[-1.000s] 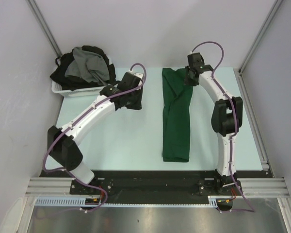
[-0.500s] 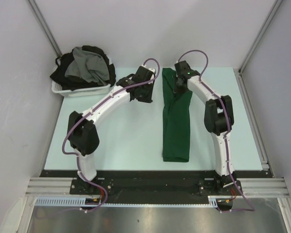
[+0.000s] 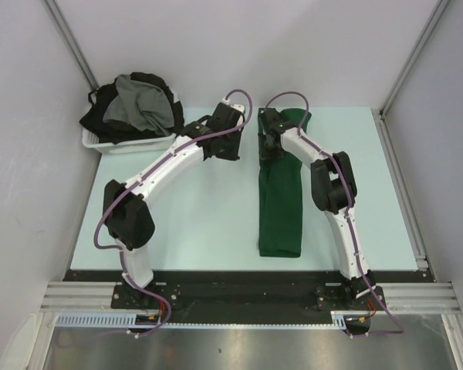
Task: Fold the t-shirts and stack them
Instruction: Rotate the tshirt 90 degrees
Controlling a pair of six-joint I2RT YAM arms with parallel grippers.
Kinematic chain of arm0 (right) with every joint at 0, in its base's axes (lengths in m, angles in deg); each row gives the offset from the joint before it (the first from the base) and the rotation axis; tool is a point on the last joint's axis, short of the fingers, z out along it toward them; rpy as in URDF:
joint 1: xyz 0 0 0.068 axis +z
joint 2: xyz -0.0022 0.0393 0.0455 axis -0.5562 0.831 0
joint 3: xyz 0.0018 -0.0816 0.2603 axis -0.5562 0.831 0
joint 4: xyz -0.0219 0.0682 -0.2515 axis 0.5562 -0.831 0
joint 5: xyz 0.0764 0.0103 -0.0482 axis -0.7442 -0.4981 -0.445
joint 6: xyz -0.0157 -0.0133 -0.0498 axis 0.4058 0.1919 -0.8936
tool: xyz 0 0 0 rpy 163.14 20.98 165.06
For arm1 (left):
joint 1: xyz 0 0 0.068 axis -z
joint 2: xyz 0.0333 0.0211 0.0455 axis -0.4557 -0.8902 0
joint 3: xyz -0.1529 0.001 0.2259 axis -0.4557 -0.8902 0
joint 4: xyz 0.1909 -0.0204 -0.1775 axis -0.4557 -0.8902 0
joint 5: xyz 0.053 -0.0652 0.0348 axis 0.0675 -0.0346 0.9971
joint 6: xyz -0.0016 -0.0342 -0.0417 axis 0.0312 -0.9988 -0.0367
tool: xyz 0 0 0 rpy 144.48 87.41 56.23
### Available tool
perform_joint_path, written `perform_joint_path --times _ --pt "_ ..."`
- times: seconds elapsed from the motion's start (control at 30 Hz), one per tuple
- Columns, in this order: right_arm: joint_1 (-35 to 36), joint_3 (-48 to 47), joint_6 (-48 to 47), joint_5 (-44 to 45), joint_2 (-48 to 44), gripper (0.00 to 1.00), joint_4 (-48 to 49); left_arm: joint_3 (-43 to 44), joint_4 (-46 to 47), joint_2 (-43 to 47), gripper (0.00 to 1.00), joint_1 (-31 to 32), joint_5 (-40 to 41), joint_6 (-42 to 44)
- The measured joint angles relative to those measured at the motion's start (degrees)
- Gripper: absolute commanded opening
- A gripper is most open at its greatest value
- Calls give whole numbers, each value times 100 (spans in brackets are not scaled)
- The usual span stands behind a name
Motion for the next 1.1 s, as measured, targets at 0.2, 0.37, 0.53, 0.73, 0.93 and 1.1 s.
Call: perform_joint_path --times 0.2,0.37,0.53,0.73,0.93,1.1 --pt "13 -76 76 -72 63 0 -22 0 -20 122 22 -2 61 52" --pt "103 -76 153 -118 72 0 46 -2 -31 175 22 -28 111 87" --pt "424 -76 199 -129 94 0 184 -24 -39 177 22 -52 140 87" --pt "708 -151 260 -201 157 0 256 -122 -66 212 22 -66 142 90" --pt "693 -214 273 -251 184 5 208 -232 -85 249 23 -66 142 90" --pt "546 -289 286 -376 192 20 129 -232 -103 249 23 -66 142 90"
